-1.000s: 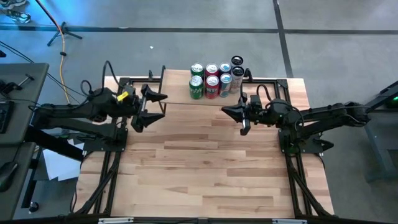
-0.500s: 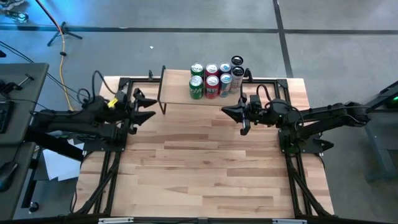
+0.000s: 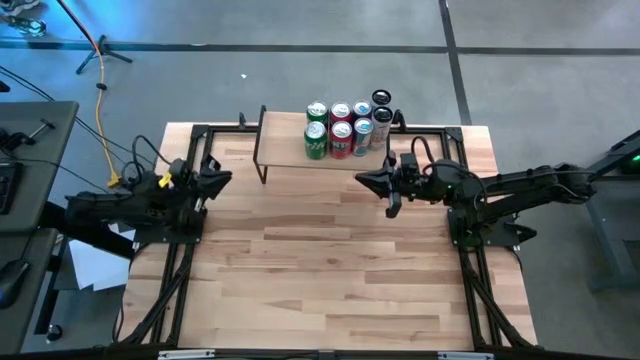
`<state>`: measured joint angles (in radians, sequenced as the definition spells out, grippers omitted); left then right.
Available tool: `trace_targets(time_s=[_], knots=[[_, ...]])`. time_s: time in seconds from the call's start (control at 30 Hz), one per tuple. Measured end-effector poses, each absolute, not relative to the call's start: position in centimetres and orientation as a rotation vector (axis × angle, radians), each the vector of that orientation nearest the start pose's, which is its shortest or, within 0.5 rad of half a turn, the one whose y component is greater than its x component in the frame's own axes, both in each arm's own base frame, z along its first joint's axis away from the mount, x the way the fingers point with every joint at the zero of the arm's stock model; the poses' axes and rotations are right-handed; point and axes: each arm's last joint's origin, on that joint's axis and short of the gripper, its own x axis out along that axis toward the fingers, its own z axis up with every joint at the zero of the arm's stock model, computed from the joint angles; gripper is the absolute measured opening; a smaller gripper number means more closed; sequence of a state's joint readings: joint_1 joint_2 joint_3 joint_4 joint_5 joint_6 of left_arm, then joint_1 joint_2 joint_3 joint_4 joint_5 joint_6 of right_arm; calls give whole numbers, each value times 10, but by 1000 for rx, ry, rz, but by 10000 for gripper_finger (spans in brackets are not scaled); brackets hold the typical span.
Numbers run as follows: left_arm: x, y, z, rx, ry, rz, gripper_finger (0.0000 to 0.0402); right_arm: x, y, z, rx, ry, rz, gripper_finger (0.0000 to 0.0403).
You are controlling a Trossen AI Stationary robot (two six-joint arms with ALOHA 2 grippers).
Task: Place canned beverage on shelf
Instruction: Return to Home Position
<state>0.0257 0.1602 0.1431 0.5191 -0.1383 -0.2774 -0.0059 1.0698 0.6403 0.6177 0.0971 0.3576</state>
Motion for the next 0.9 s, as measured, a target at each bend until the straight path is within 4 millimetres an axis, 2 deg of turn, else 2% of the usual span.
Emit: trace_targets(time_s=[0.23,0.33,0.57,0.73,0.9], knots=[[83,7,215,-382,-561,90,1,236,-4,302,364,-167,-75,0],[86,8,210,-396,-506,126,1,237,-4,301,363,-152,-78,0],[86,9,210,-426,-514,165,1,235,-3,296,340,-76,-36,0],[88,10,206,-439,-471,189,3,215,-1,301,312,-8,-1,0],[89,10,203,-418,-439,200,3,180,0,314,278,11,49,0]])
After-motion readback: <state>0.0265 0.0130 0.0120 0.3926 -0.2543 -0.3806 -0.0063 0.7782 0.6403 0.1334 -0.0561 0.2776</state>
